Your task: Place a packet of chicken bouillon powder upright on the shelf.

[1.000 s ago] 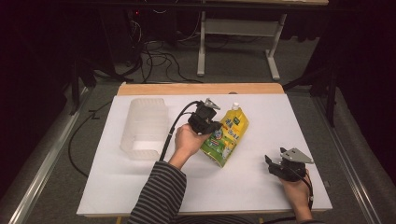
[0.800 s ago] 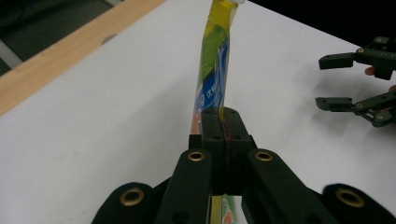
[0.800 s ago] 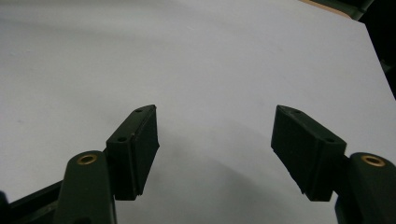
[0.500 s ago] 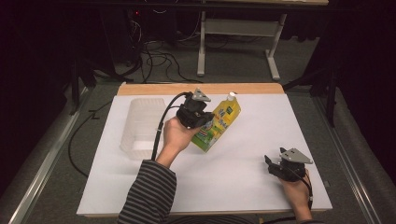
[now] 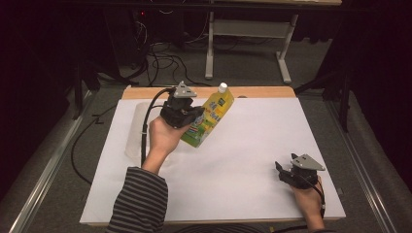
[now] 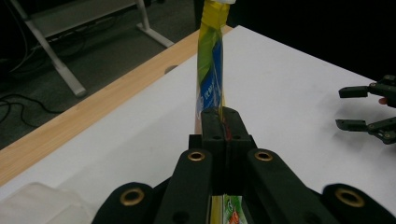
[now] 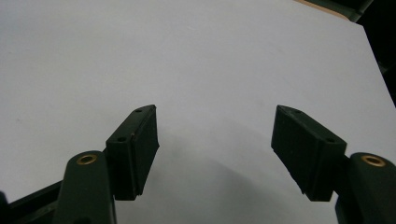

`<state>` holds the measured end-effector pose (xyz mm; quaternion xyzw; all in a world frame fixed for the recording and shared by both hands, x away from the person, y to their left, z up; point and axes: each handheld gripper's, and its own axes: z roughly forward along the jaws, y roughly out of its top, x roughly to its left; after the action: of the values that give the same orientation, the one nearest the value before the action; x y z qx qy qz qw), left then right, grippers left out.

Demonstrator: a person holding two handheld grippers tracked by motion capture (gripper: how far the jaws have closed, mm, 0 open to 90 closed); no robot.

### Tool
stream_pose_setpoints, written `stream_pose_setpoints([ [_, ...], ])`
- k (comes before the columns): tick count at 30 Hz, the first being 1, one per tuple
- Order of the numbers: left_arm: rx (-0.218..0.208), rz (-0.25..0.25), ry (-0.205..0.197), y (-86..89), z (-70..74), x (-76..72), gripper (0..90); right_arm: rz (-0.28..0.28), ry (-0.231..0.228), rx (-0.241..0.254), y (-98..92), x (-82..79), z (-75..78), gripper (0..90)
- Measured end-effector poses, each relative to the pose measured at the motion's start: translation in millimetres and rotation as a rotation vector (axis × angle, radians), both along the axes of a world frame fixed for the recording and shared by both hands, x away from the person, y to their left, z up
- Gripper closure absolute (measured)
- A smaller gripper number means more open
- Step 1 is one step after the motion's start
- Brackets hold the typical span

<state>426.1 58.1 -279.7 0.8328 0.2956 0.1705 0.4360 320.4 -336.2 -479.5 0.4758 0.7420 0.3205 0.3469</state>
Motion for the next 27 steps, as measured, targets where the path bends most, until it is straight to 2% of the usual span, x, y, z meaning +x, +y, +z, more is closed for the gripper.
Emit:
stream_pose_setpoints([
  [7, 0.02, 0.053, -0.03, 31.8, 1.5, -2.0, 90.0, 0.001, -0.003, -0.008, 0.6, 0.3, -0.4, 32.2],
  [12, 0.082, 0.112, -0.041, 55.5, 0.1, -3.0, 90.0, -0.001, 0.003, -0.025, 2.8, 0.5, -0.8, 31.9],
  [20, 0.128, 0.166, -0.031, 77.7, -10.3, 0.9, 90.0, -0.002, 0.005, -0.044, 4.1, 1.0, -1.2, 31.6],
  [24, 0.149, 0.187, -0.028, 83.1, -17.9, 4.0, 90.0, 0.0, 0.008, -0.048, 4.6, 1.3, -1.4, 31.6],
  [27, 0.147, 0.193, -0.024, 83.9, -23.7, 7.9, 90.0, -0.005, 0.011, -0.049, 5.3, 1.1, -1.4, 31.6],
])
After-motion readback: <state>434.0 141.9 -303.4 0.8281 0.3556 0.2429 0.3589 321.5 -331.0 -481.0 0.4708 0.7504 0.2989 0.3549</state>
